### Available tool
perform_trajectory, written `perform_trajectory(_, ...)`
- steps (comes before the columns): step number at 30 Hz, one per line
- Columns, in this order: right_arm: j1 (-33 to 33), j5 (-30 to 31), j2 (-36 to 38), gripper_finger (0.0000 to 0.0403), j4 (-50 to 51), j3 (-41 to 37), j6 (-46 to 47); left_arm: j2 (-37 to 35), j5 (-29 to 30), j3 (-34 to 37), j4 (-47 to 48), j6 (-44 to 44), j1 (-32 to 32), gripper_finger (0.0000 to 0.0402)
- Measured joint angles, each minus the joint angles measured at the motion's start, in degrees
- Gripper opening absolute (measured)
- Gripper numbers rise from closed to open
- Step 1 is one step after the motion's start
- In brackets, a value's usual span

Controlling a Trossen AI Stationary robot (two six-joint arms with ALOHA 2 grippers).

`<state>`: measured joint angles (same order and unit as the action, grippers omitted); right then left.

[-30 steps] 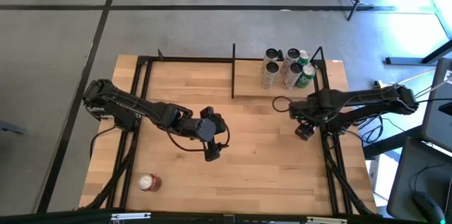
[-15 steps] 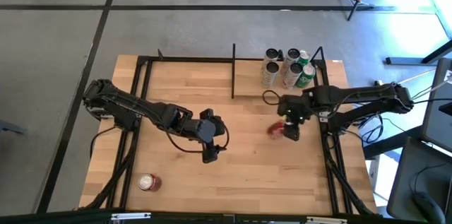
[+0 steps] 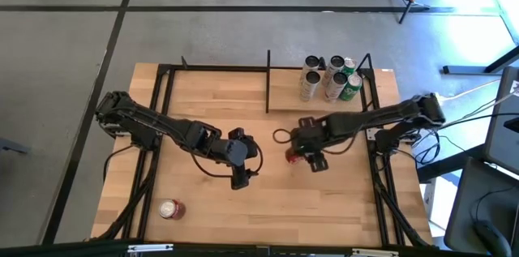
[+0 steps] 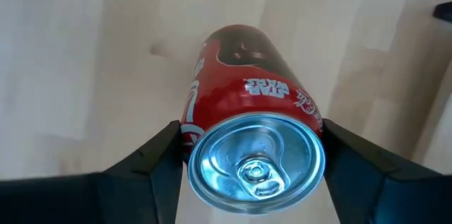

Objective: Place canned beverage on shelf
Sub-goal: Put the top red soda can on the shelf

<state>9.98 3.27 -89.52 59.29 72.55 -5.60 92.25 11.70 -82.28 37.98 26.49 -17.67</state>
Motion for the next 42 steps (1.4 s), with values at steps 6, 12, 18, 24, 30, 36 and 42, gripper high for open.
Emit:
perform_trajectory(6,1.0,2.8,-5.5,0.0247,3.6,4.9,-3.5,0.0,-0.3,0.0,0.1,-0.5,0.0,0.0318)
perform_trajectory(12,0.9,2.7,-8.0,0.0247,5.1,5.6,-3.7,0.0,0.1,0.0,0.1,-1.3,0.0,0.0318)
perform_trajectory(18,0.9,2.2,-8.9,0.0285,4.3,5.8,-3.6,0.0,0.2,0.0,0.1,-1.6,0.0,0.0318)
perform_trajectory(24,0.9,2.2,-9.1,0.0338,2.7,6.1,-2.6,0.0,0.2,0.0,0.1,-1.6,0.0,0.0318)
perform_trajectory(30,0.9,2.1,-9.1,0.0361,2.8,8.0,-1.7,0.0,0.2,0.0,-0.1,-1.5,0.0,0.0318)
perform_trajectory(36,0.9,-2.8,-6.0,0.0361,5.9,11.8,1.2,0.0,1.0,0.0,-0.1,-1.1,0.0,0.0318)
perform_trajectory(42,0.9,-4.5,7.1,0.0360,4.9,7.9,5.8,0.0,1.3,0.0,-0.1,0.1,0.0,0.0318)
